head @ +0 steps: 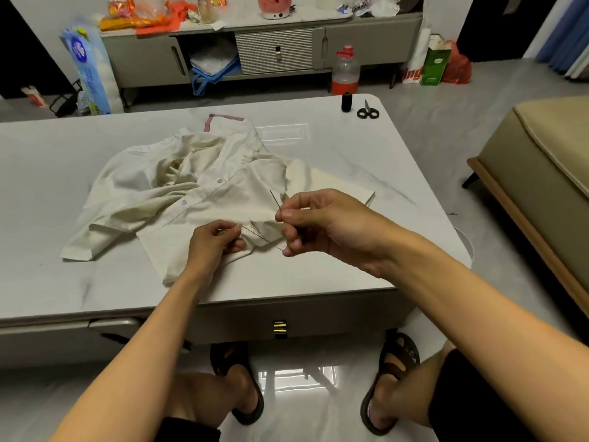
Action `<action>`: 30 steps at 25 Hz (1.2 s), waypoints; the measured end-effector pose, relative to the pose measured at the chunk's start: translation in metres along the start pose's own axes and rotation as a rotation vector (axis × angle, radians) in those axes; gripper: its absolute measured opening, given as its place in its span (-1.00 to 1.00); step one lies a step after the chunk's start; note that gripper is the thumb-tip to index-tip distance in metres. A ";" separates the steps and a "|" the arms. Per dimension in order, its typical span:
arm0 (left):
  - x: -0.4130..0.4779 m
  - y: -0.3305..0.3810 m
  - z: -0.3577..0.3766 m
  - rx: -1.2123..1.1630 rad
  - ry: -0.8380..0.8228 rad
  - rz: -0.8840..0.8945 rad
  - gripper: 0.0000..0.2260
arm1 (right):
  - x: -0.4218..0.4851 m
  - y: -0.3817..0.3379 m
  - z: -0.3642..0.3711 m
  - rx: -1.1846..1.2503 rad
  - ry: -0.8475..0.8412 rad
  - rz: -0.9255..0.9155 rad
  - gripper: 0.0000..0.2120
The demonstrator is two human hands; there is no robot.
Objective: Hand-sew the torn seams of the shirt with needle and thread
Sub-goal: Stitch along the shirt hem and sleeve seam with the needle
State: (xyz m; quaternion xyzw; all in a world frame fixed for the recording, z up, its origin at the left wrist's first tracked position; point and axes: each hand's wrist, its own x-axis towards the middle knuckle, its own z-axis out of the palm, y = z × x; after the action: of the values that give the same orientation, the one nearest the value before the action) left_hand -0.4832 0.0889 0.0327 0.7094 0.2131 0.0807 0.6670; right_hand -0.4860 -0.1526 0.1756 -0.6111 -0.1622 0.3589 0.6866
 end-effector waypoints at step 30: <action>-0.004 0.014 -0.017 0.330 0.039 0.281 -0.95 | 0.099 0.093 0.024 -0.438 0.433 -0.290 -0.89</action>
State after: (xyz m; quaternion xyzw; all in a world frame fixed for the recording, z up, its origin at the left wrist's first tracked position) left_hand -0.4910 0.1022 0.0488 0.8301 0.1354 0.1506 0.5196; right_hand -0.4609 -0.0674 0.0698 -0.7767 -0.1712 0.0760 0.6014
